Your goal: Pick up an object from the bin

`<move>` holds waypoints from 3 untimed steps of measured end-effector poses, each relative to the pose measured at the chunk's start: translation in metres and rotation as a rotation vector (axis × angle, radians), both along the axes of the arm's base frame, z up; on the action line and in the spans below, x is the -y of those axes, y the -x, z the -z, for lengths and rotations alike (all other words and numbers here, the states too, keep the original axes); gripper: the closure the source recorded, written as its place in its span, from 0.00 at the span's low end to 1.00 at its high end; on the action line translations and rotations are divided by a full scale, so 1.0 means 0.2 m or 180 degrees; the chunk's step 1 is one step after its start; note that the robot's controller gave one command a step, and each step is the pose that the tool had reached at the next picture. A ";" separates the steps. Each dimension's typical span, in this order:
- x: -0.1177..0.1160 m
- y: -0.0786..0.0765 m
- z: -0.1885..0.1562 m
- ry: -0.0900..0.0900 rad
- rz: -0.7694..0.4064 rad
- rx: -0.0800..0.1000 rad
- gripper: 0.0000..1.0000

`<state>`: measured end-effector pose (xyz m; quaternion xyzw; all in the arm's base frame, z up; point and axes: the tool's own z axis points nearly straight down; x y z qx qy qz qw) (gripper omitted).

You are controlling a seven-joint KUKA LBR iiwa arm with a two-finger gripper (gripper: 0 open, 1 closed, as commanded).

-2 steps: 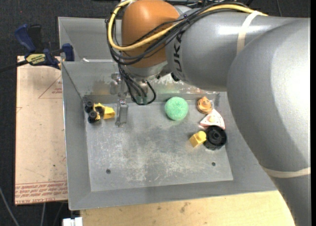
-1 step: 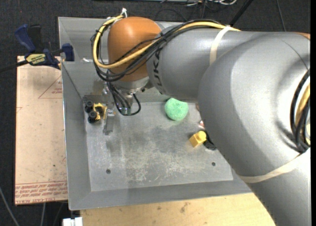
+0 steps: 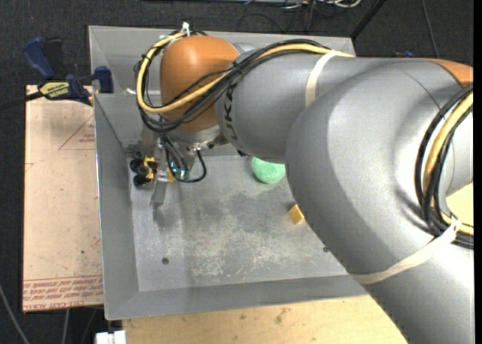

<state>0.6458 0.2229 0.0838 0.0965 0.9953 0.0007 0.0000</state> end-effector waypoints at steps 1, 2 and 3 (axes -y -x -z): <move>0.00 -0.01 -0.01 -0.0002 0.0002 0.0009 0.00; 0.01 0.01 0.02 -0.0003 -0.0010 0.0014 0.00; 0.04 -0.02 -0.02 -0.0003 0.0000 0.0012 1.00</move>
Offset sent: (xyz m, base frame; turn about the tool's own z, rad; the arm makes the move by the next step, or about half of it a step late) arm -0.0035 -0.0020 -0.0059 -0.0043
